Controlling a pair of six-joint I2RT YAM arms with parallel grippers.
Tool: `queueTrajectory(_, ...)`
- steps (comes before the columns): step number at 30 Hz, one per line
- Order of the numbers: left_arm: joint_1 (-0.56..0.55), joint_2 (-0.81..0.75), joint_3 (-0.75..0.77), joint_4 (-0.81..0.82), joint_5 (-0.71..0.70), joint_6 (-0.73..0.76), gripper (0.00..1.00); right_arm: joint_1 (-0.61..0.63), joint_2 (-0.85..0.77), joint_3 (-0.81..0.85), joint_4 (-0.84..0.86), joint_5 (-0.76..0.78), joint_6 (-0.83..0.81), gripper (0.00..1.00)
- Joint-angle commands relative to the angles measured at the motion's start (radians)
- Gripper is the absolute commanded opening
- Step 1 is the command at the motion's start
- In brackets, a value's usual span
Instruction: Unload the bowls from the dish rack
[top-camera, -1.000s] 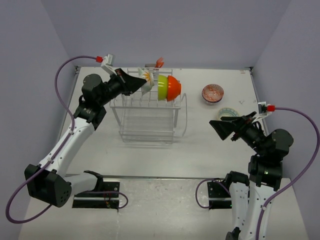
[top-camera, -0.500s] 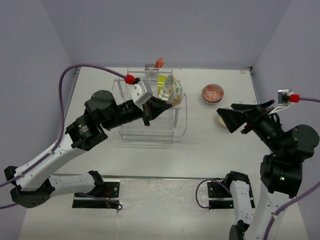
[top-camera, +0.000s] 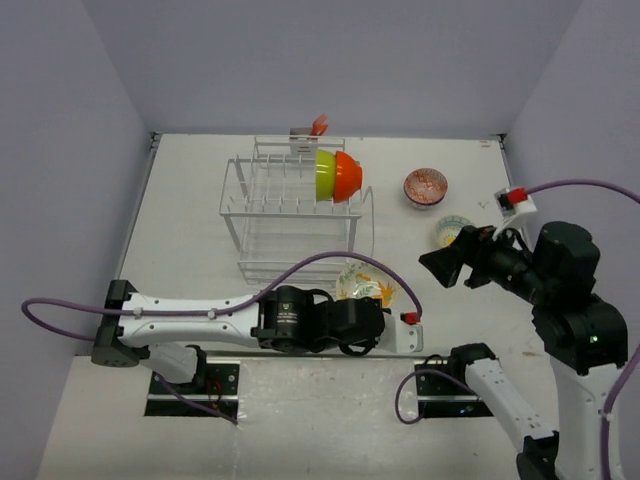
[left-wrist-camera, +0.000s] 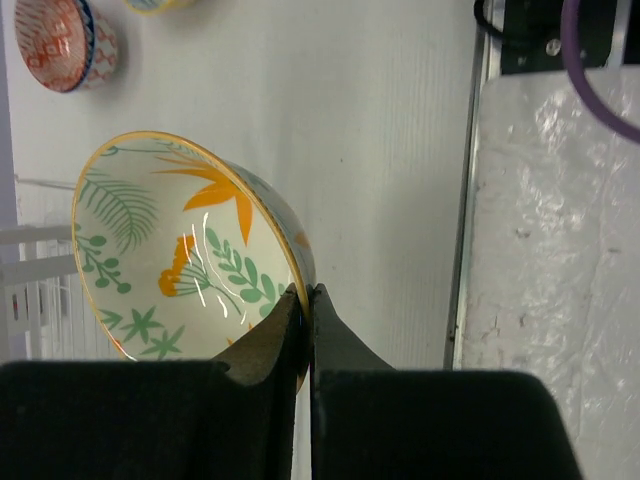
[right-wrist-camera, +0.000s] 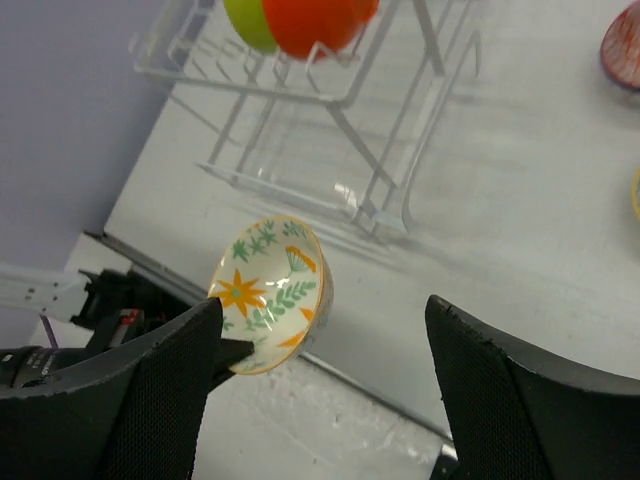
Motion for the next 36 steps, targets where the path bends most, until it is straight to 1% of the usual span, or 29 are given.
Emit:
queueTrajectory(1,-0.025,0.018,0.053,-0.064,-0.131,0.064,0.0,0.105,0.057,-0.061,-0.09,0.077,-0.057,0.82)
queueTrajectory(2,-0.031,0.025,0.058,-0.065,-0.121,0.067,0.0,0.155,0.064,-0.097,-0.09,0.11,-0.049,0.81)
queueTrajectory(3,-0.034,0.028,0.061,-0.062,-0.105,0.075,0.0,0.178,0.075,-0.115,-0.092,0.126,-0.045,0.81)
queueTrajectory(6,-0.039,0.035,0.084,-0.054,-0.049,0.084,0.0,0.255,0.121,-0.196,-0.069,0.14,-0.038,0.77)
queueTrajectory(8,-0.039,0.049,0.097,-0.054,-0.028,0.087,0.0,0.313,0.146,-0.242,-0.044,0.15,-0.025,0.77)
queueTrajectory(12,-0.039,0.065,0.104,-0.051,-0.022,0.101,0.0,0.387,0.178,-0.27,0.022,0.187,0.008,0.71)
queueTrajectory(13,-0.039,0.066,0.104,-0.049,-0.017,0.104,0.0,0.402,0.19,-0.271,0.025,0.201,0.02,0.66)
queueTrajectory(14,-0.039,0.066,0.105,-0.045,-0.017,0.104,0.0,0.433,0.219,-0.274,0.028,0.218,0.021,0.63)
queueTrajectory(15,-0.039,0.066,0.104,-0.042,-0.021,0.109,0.0,0.444,0.233,-0.276,0.034,0.239,0.024,0.55)
queueTrajectory(17,-0.039,0.06,0.099,-0.026,-0.032,0.115,0.0,0.464,0.27,-0.279,0.058,0.273,0.028,0.45)
queueTrajectory(18,-0.039,0.055,0.087,-0.019,-0.043,0.118,0.0,0.464,0.273,-0.282,0.072,0.276,0.034,0.27)
queueTrajectory(20,-0.039,0.04,0.075,0.014,-0.07,0.12,0.0,0.464,0.272,-0.291,0.124,0.278,0.041,0.08)
queueTrajectory(21,-0.039,0.035,0.062,0.026,-0.109,0.12,0.0,0.464,0.27,-0.293,0.138,0.293,0.051,0.0)
queueTrajectory(23,-0.039,0.022,0.053,0.06,-0.149,0.117,0.0,0.464,0.264,-0.297,0.167,0.313,0.072,0.0)
queueTrajectory(24,-0.039,0.017,0.045,0.07,-0.187,0.114,0.06,0.464,0.256,-0.3,0.193,0.33,0.083,0.0)
queueTrajectory(25,-0.039,0.006,0.042,0.096,-0.21,0.109,0.22,0.462,0.255,-0.303,0.204,0.368,0.1,0.0)
queueTrajectory(26,-0.039,0.0,0.038,0.113,-0.231,0.098,0.35,0.459,0.252,-0.305,0.227,0.386,0.106,0.0)
queueTrajectory(28,-0.039,-0.021,0.03,0.142,-0.261,0.095,0.52,0.43,0.242,-0.319,0.253,0.405,0.132,0.0)
queueTrajectory(29,-0.039,-0.03,0.029,0.155,-0.271,0.086,0.63,0.412,0.238,-0.325,0.267,0.405,0.138,0.0)
queueTrajectory(30,-0.039,-0.038,0.028,0.164,-0.3,0.078,0.99,0.389,0.23,-0.331,0.285,0.411,0.147,0.0)
queueTrajectory(32,-0.039,-0.066,0.036,0.179,-0.34,0.039,1.0,0.254,0.216,-0.349,0.295,0.413,0.152,0.0)
queueTrajectory(33,-0.039,-0.078,0.047,0.185,-0.389,0.022,1.0,0.196,0.206,-0.358,0.319,0.399,0.152,0.0)
queueTrajectory(34,-0.037,-0.105,0.051,0.204,-0.422,0.003,1.0,0.065,0.169,-0.386,0.338,0.376,0.158,0.0)
queueTrajectory(35,-0.037,-0.127,0.055,0.222,-0.458,-0.041,1.0,0.0,0.149,-0.404,0.386,0.336,0.164,0.0)
queueTrajectory(36,-0.034,-0.147,0.061,0.239,-0.501,-0.067,1.0,-0.053,0.128,-0.421,0.411,0.341,0.176,0.0)
